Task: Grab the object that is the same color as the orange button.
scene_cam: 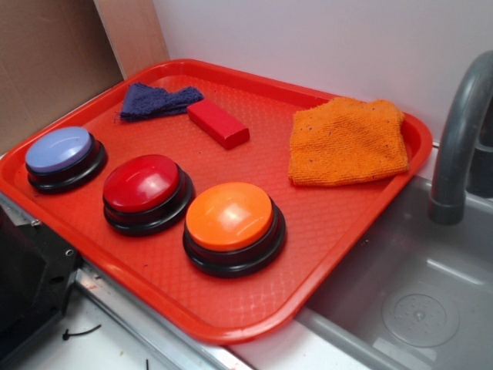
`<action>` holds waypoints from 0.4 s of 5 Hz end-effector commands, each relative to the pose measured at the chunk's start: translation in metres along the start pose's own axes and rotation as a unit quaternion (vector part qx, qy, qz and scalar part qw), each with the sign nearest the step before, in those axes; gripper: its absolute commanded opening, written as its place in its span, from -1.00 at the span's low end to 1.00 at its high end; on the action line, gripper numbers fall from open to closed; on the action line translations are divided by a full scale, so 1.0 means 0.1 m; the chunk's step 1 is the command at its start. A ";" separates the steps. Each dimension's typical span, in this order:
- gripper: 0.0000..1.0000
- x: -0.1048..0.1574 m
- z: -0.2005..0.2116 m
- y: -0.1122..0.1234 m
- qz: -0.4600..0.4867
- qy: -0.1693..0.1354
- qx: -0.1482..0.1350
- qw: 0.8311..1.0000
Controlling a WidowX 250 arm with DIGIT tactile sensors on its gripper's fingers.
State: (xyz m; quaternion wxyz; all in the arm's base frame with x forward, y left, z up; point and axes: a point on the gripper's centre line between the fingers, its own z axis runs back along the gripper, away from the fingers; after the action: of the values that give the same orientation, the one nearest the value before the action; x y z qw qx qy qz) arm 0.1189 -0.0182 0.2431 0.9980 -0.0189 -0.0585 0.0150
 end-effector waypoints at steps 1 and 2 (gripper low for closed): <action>1.00 0.00 0.00 0.00 0.000 0.000 0.000 1.000; 1.00 0.18 -0.09 -0.03 -0.075 -0.021 -0.022 0.997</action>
State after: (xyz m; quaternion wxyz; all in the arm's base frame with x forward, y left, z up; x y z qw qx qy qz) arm 0.1342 -0.0209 0.2329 0.9954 -0.0339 -0.0710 -0.0551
